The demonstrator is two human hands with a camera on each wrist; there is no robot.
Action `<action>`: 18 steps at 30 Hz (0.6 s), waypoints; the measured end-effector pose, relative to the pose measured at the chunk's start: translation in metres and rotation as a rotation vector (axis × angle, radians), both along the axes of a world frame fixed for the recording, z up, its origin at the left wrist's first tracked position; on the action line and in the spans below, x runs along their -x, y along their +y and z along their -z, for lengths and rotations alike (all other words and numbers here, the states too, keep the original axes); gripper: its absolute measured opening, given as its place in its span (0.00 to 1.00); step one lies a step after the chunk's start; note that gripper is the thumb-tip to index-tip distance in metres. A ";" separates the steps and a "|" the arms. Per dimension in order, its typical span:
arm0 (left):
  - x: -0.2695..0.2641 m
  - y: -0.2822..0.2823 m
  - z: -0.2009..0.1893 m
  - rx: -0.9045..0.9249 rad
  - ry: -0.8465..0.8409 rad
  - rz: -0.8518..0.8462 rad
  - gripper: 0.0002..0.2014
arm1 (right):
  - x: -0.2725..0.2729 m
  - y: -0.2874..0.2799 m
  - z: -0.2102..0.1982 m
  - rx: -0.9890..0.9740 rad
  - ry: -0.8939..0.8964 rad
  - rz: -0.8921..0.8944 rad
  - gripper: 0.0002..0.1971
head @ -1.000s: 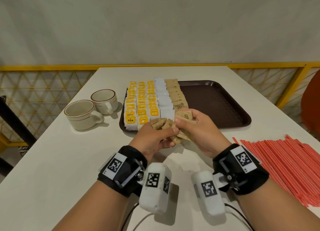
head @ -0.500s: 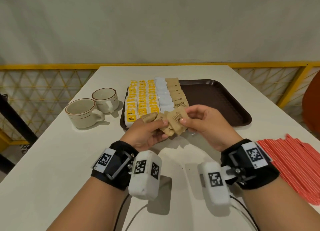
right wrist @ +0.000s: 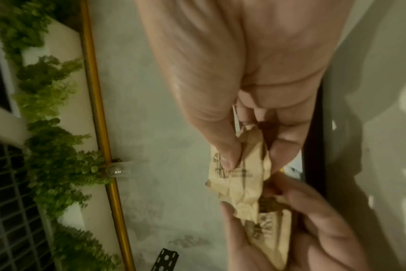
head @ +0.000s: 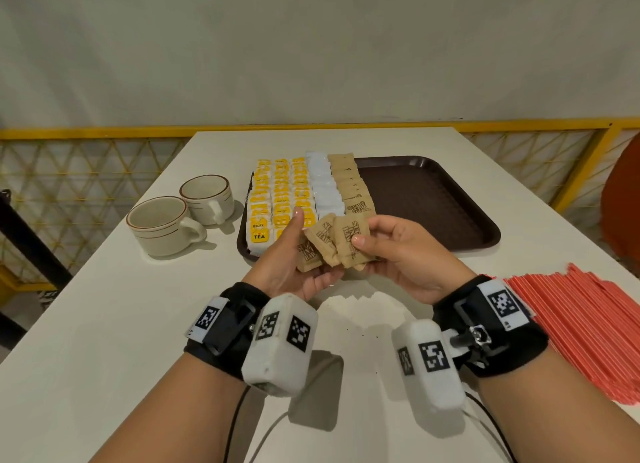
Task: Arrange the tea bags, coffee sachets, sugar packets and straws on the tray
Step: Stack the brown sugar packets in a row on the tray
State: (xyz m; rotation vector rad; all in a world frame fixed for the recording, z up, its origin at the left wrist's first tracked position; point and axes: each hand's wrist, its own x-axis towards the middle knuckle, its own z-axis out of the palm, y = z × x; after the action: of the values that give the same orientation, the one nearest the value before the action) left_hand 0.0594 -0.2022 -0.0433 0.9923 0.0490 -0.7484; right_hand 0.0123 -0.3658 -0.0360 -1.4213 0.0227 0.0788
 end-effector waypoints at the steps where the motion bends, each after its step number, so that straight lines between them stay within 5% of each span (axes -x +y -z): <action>1: 0.001 -0.002 -0.001 0.010 0.014 0.009 0.33 | 0.000 0.000 0.000 -0.028 0.009 -0.008 0.11; 8: 0.001 -0.001 -0.003 0.169 0.226 0.079 0.39 | -0.003 0.006 -0.004 0.326 -0.060 -0.016 0.09; 15: -0.001 -0.002 0.000 0.243 0.252 0.059 0.36 | -0.013 0.011 -0.012 0.761 -0.153 -0.010 0.12; 18: -0.001 -0.002 -0.002 0.230 0.244 0.034 0.35 | -0.012 0.013 -0.014 0.977 -0.123 -0.095 0.23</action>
State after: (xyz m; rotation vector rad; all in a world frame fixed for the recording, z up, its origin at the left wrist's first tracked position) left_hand 0.0601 -0.2038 -0.0412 0.6812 0.1548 -0.8823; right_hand 0.0246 -0.3531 -0.0220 -2.4020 -0.1237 0.0592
